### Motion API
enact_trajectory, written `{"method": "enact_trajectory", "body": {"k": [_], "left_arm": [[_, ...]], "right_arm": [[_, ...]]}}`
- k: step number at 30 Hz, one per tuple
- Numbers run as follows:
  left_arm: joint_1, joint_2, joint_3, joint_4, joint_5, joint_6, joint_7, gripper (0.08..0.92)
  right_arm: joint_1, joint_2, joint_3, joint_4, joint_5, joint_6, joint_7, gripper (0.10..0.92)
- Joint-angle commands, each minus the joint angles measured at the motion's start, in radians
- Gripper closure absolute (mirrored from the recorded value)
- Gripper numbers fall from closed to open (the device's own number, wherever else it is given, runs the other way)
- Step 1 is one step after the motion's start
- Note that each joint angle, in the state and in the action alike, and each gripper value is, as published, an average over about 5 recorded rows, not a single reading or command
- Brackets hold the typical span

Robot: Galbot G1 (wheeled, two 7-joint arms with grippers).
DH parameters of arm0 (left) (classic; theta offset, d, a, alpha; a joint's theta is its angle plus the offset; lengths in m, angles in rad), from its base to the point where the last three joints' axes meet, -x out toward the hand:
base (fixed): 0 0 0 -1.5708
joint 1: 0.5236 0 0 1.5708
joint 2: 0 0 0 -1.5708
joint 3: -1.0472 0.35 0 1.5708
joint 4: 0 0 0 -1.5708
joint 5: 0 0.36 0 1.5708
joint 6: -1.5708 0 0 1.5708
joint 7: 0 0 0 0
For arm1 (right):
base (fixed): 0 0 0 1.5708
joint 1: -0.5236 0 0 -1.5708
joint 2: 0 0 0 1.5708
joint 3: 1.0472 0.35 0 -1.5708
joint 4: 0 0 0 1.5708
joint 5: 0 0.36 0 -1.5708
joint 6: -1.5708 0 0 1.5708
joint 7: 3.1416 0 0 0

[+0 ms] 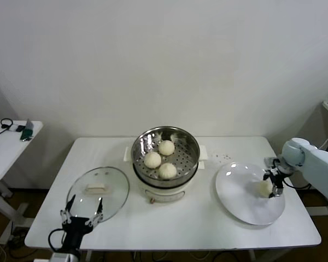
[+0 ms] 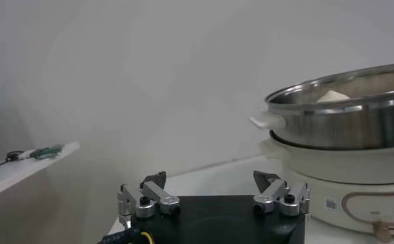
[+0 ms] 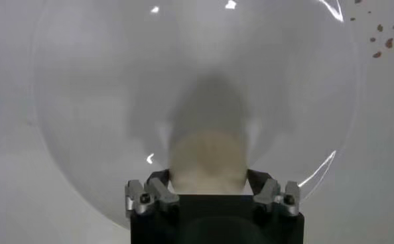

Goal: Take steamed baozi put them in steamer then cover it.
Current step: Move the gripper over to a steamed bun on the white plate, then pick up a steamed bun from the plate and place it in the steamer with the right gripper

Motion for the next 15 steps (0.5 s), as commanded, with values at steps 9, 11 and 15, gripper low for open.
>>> {"method": "enact_trajectory", "body": {"k": [9, 11, 15], "left_arm": [[0.016, 0.004, -0.002, -0.005, -0.002, -0.007, 0.001, 0.177], [0.016, 0.003, 0.001, -0.006, -0.002, -0.008, 0.001, 0.177], [0.015, 0.002, 0.01, -0.008, -0.002, -0.01, 0.001, 0.177]], "right_arm": [[0.104, -0.002, -0.083, 0.004, 0.136, -0.03, -0.01, 0.333], [0.174, 0.0, -0.139, 0.01, 0.199, -0.047, -0.007, 0.332], [0.362, 0.031, -0.312, 0.025, 0.348, -0.085, -0.002, 0.33]]}}
